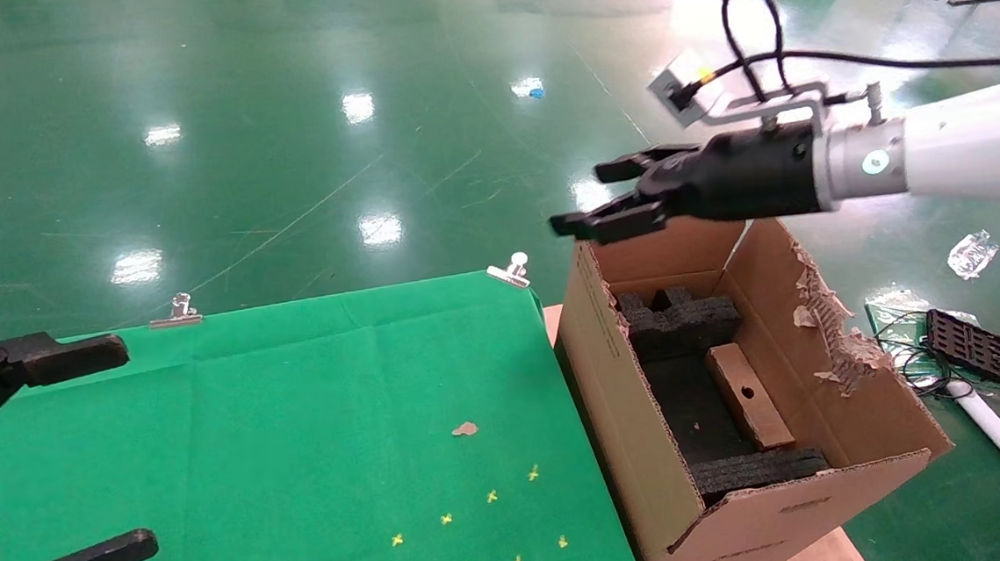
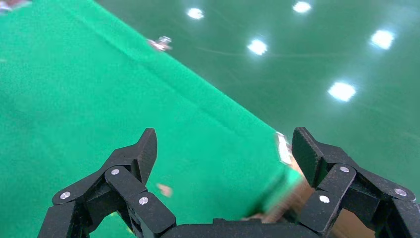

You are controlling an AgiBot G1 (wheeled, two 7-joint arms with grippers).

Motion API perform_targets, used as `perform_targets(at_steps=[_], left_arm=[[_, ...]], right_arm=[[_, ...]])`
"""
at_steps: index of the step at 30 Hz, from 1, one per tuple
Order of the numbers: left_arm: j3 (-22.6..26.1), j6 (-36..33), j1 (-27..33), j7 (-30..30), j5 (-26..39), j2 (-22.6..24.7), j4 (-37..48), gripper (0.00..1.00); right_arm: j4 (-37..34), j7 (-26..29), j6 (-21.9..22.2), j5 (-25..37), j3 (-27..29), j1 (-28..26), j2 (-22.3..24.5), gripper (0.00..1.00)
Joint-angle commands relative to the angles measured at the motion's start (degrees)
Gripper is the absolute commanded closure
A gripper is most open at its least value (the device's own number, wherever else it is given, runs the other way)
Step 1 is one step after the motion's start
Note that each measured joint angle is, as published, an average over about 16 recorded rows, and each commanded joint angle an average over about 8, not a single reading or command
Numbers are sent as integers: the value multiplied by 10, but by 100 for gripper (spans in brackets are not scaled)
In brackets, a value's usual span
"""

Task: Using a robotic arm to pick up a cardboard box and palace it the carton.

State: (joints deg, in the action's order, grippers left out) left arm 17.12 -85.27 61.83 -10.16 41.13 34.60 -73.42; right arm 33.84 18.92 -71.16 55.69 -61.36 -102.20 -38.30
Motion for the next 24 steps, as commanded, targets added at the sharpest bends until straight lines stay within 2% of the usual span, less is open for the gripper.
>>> perform_targets(at_steps=[1, 24], left_arm=[[0, 0, 0, 0, 0, 0, 0, 0], [1, 0, 0, 0, 0, 0, 0, 0]], right_arm=[[20, -4, -7, -7, 23, 20, 2, 0], [253, -52, -92, -88, 288, 258, 21, 0]])
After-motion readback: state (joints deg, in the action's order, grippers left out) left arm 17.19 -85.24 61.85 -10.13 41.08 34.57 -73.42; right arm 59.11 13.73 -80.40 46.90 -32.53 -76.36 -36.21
